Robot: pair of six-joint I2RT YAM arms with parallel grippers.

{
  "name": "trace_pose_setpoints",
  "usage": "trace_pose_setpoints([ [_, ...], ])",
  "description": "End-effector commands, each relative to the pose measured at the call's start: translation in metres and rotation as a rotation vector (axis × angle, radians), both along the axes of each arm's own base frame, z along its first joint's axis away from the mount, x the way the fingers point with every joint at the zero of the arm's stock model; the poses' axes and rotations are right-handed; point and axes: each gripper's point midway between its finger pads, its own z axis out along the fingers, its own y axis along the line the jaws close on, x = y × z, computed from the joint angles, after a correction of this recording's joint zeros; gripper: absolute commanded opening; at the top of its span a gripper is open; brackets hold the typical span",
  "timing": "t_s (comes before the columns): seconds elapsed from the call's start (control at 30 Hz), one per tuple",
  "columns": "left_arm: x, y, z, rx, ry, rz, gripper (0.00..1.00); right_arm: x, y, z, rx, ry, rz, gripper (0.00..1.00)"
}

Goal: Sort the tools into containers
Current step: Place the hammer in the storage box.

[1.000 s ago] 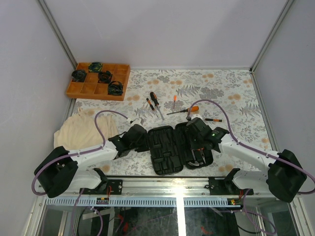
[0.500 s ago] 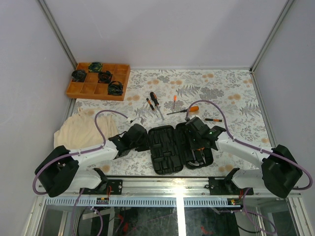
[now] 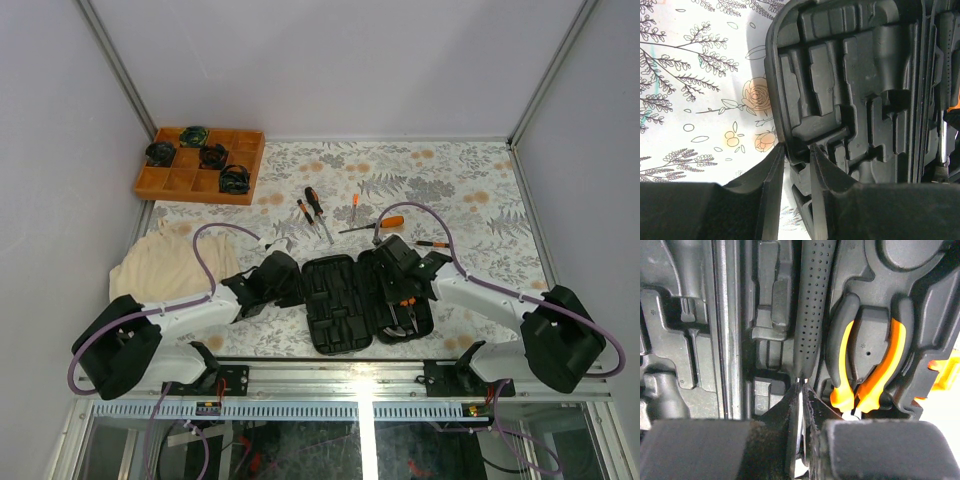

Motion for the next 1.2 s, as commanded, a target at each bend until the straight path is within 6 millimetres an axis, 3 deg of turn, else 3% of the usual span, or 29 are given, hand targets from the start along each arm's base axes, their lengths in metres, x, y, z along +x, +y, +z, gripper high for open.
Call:
trace_pose_setpoints([
  [0.0,0.007,0.001,-0.001,0.028,-0.020,-0.010,0.19,0.002,-0.001,-0.001,-0.033,0.027,0.007,0.10],
  [0.23,0.009,-0.003,0.001,0.022,-0.021,-0.021,0.18,-0.011,-0.003,-0.014,-0.048,0.104,0.005,0.09],
  [0.6,0.010,-0.007,0.003,0.014,-0.020,-0.034,0.15,-0.035,-0.006,-0.043,-0.065,0.211,-0.037,0.01],
  [0.97,0.010,-0.008,0.006,0.007,-0.025,-0.039,0.13,-0.058,-0.012,-0.073,-0.157,0.263,-0.066,0.01],
  [1.07,0.011,-0.008,0.007,0.006,-0.026,-0.035,0.13,-0.054,-0.011,-0.070,-0.167,0.234,-0.071,0.01],
  [1.17,0.012,-0.005,0.009,0.004,-0.029,-0.025,0.13,-0.043,-0.003,-0.053,-0.119,0.168,-0.065,0.01],
])
